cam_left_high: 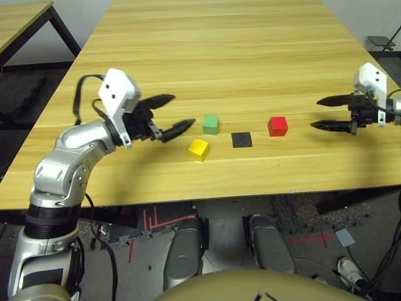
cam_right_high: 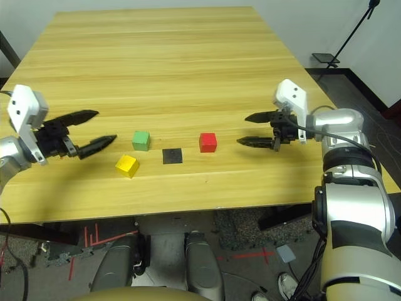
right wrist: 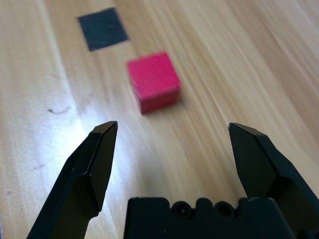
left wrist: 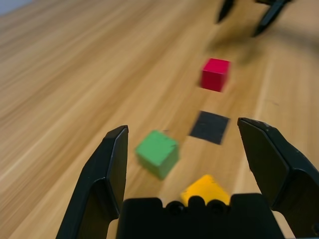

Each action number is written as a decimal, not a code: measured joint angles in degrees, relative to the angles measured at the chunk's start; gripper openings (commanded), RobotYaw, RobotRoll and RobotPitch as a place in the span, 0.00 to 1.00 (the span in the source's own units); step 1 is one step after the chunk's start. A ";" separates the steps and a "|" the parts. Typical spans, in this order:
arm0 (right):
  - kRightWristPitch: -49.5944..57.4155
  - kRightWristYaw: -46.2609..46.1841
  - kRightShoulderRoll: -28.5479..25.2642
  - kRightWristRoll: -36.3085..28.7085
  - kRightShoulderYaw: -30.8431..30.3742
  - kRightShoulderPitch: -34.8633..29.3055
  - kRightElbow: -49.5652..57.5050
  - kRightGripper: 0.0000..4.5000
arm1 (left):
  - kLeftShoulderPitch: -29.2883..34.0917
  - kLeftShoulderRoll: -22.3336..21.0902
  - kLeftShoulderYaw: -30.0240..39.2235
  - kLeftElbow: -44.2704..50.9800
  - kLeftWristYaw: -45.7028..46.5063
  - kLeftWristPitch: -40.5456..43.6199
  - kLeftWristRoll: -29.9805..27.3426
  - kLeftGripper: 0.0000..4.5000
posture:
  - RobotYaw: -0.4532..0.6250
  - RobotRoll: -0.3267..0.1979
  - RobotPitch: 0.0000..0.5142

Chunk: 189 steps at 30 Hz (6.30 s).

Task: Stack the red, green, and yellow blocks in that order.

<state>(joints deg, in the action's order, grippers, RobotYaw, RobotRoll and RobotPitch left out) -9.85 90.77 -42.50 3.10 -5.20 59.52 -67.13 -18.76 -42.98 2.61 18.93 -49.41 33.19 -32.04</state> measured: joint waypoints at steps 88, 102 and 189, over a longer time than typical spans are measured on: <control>10.18 -2.73 19.70 9.07 -16.62 -0.56 20.95 0.97 | -8.45 3.69 -8.39 -3.76 3.47 0.73 9.43 1.00 | 0.89 0.37 0.20; 4.30 1.31 6.70 -9.09 -12.06 2.62 15.72 0.99 | -30.78 5.05 -23.21 -39.12 -19.25 -18.71 25.55 1.00 | 0.71 0.50 0.14; 26.37 -7.28 1.33 -17.87 -1.11 -20.60 50.27 1.00 | -36.88 25.14 -30.68 -34.38 -13.37 7.51 33.55 0.47 | 0.56 0.72 0.25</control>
<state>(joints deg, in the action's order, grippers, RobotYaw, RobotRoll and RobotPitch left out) 16.52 83.49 -41.16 -14.78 -6.31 38.91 -16.86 -55.64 -17.84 -28.07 -15.45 -62.78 40.70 1.52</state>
